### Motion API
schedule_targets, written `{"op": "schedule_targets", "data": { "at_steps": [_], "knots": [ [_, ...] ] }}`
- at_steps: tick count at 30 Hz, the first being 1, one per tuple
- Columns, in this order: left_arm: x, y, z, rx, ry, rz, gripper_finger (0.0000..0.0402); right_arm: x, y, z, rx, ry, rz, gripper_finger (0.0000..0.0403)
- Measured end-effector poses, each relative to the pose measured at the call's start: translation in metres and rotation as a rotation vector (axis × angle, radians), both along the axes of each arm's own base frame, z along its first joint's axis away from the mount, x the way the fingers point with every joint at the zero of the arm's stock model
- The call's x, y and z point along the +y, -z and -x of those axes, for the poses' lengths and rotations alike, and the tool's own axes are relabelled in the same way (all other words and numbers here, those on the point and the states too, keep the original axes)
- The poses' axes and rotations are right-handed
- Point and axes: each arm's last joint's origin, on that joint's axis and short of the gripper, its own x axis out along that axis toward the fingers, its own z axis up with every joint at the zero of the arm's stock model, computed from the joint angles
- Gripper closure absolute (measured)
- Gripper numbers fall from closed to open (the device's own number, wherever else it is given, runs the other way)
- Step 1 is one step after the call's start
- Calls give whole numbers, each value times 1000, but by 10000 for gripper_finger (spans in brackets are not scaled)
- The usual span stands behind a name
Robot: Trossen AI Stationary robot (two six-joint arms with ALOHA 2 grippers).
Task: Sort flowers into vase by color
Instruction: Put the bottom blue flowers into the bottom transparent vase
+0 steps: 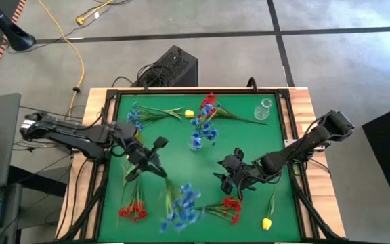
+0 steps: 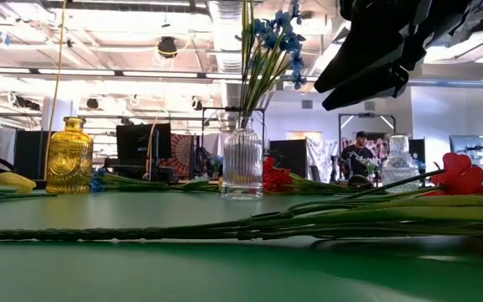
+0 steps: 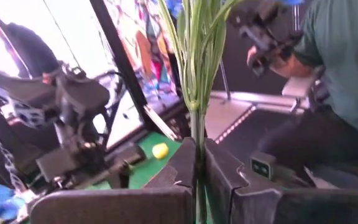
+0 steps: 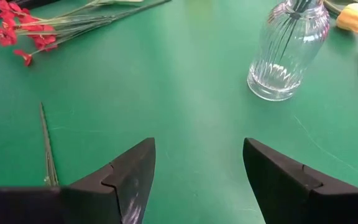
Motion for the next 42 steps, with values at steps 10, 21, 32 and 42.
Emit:
{"op": "schedule_targets", "data": {
  "at_steps": [10, 21, 32, 42],
  "knots": [
    [32, -28, 0, -241, -129, 128, 401, 0, 0, 0, -3, -8, 8, 132],
    [65, -27, 16, -442, -294, 366, 401, 0, -1, -1, -9, -13, 11, 132],
    [86, -11, -6, -453, -464, 553, 401, -9, -2, -6, -12, 12, 21, 132],
    [107, 6, -19, -564, -397, 663, 401, -10, -2, -6, -12, 12, 20, 132]
  ]
}}
